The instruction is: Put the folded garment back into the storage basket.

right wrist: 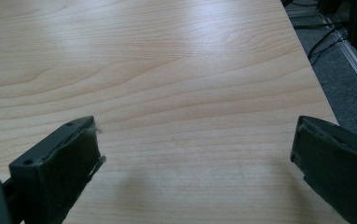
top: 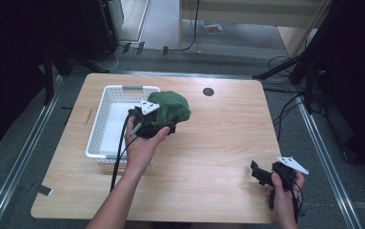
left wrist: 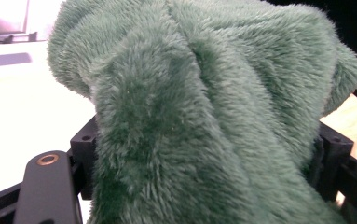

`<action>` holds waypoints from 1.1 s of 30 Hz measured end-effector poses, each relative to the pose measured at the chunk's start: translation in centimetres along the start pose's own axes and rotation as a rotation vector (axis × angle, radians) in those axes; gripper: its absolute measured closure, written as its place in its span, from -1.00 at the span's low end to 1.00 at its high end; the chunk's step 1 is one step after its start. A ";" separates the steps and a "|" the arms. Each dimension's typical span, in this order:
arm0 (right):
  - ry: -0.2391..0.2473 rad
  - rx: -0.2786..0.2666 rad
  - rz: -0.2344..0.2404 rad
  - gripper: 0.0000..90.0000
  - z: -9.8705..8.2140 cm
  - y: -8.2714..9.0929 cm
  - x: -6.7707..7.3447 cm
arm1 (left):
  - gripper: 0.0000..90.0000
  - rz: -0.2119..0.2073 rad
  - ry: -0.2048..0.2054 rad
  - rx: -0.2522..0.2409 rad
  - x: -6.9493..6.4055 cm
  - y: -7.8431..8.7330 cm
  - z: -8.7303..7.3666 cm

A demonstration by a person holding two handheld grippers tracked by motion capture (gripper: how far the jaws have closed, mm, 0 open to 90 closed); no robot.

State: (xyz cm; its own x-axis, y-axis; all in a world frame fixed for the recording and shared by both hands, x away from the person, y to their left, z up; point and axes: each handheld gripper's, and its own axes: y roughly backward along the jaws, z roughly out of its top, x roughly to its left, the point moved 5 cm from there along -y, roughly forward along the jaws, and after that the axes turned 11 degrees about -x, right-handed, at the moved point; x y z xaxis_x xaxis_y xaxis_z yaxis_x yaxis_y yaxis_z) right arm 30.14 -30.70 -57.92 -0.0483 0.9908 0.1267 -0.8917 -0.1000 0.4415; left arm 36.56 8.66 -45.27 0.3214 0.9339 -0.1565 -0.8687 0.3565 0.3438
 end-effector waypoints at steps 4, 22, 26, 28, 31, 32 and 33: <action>0.001 0.001 0.000 -0.98 0.0 0.0 0.0 | -0.50 0.018 0.004 -0.004 1.4 0.4 0.2; 0.000 -0.001 -0.004 -0.98 0.0 0.0 0.0 | -0.50 0.102 0.028 -0.009 7.1 1.4 -0.1; 0.000 0.000 -0.003 -0.98 0.0 0.0 0.0 | -0.50 0.137 0.041 -0.014 8.7 1.4 -0.6; 0.000 0.000 -0.003 -0.98 0.0 0.0 0.0 | -0.50 0.155 0.048 -0.013 9.6 1.3 -0.9; -0.004 -0.001 -0.005 -0.97 0.0 0.0 0.0 | -0.50 0.184 0.043 -0.013 10.7 0.9 -1.2; -0.003 -0.002 -0.006 -0.98 0.0 0.0 -0.1 | -0.50 0.188 0.047 -0.016 10.9 0.8 -1.3; -0.003 -0.002 -0.006 -0.98 0.0 0.0 -0.1 | -0.50 0.192 0.049 -0.015 11.2 0.6 -1.4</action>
State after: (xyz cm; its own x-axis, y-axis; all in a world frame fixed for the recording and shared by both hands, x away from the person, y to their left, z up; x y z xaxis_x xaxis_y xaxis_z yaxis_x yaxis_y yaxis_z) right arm 30.13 -30.77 -57.91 -0.0419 0.9910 0.1270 -0.8928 -0.0942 0.4405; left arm 39.09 19.33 -48.07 0.1309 0.9822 -0.1349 -0.9179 0.1715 0.3578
